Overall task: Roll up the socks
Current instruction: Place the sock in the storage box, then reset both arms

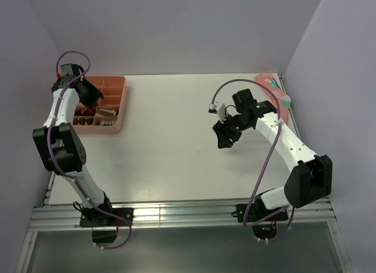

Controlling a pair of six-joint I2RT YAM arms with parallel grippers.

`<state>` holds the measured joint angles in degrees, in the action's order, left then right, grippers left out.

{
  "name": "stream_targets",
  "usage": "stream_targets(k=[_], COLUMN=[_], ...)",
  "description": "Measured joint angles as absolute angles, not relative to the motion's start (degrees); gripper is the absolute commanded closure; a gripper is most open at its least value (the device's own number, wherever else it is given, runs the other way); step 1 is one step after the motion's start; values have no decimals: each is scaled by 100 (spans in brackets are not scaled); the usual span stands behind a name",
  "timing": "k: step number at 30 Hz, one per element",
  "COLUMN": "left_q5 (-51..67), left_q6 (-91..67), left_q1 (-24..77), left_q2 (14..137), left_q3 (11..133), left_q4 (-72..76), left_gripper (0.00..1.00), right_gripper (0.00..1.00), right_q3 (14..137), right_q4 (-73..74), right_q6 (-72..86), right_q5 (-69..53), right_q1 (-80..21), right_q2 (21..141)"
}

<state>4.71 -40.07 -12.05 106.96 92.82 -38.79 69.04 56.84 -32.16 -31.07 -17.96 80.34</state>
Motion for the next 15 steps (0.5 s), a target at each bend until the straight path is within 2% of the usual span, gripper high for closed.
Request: stream_targets(k=[7,15], left_q5=[410,228], left_q6=[-4027,-4215], left_q1=[-596,1634], left_q2=[9306,8049], left_q3=[9113,8359], left_q4=[-3675,-2989], left_gripper=[51,50], right_gripper=[39,28], right_q3=[7177,7367], right_q4=[5588,4965], right_q6=[-2969,-2257], right_q5=[-3111,-2998], right_q1=[-1730,-1612], right_q2=[7835,7328])
